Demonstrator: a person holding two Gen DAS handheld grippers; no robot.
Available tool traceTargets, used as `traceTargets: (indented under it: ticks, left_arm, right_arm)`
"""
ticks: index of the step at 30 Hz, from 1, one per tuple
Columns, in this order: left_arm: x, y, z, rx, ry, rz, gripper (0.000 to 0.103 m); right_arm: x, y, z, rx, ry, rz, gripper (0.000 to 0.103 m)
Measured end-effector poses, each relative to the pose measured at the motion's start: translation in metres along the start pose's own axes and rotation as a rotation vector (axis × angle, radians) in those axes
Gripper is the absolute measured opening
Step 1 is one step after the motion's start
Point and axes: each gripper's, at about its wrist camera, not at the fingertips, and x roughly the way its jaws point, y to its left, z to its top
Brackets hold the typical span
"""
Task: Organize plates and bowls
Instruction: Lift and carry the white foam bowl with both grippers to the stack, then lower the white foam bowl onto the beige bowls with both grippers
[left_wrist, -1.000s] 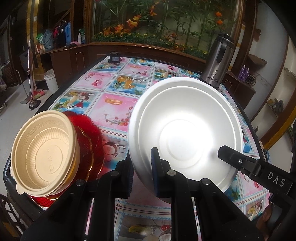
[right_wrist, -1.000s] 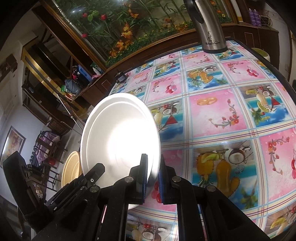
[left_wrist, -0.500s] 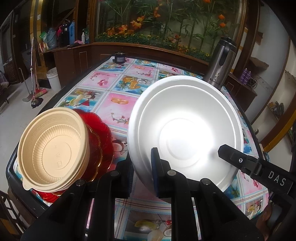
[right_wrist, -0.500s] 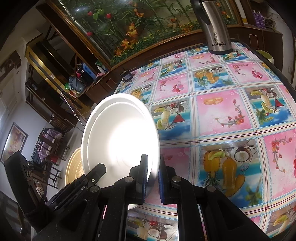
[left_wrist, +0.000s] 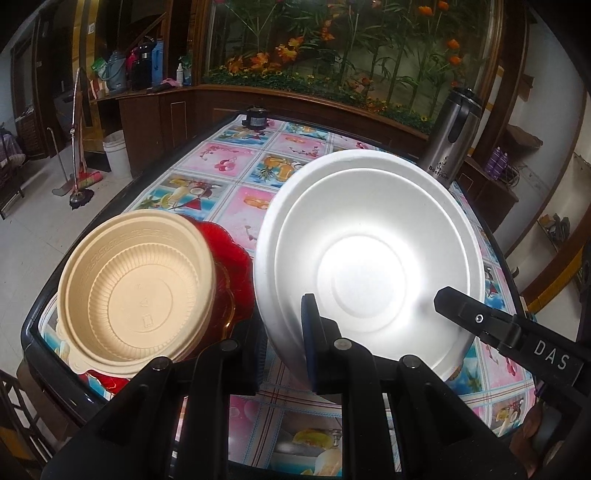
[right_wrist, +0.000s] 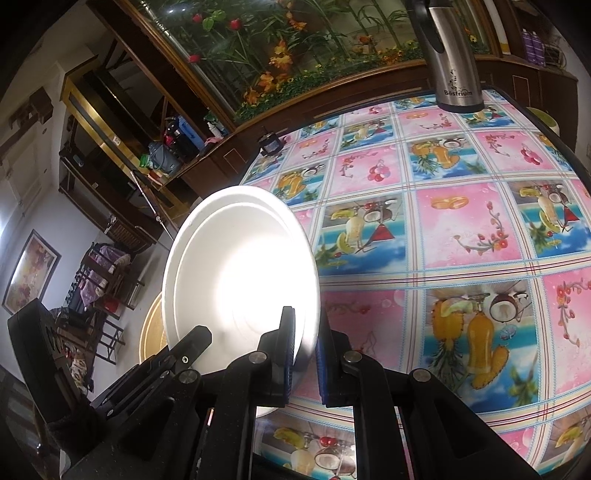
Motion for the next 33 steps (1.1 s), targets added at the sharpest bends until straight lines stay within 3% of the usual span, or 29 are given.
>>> traceTargets:
  ticks: [17, 33]
  left_arm:
    - [-0.020, 0.038, 0.000, -0.057, -0.042, 0.057, 0.015]
    - [-0.046, 0.089, 0.013, -0.147, -0.106, 0.127, 0.015]
  right_arm:
    - [0.011, 0.038, -0.001, -0.072, 0.013, 0.057, 0.010]
    - [0.023, 0.115, 0.002, -0.212, 0.047, 0.132, 0.010]
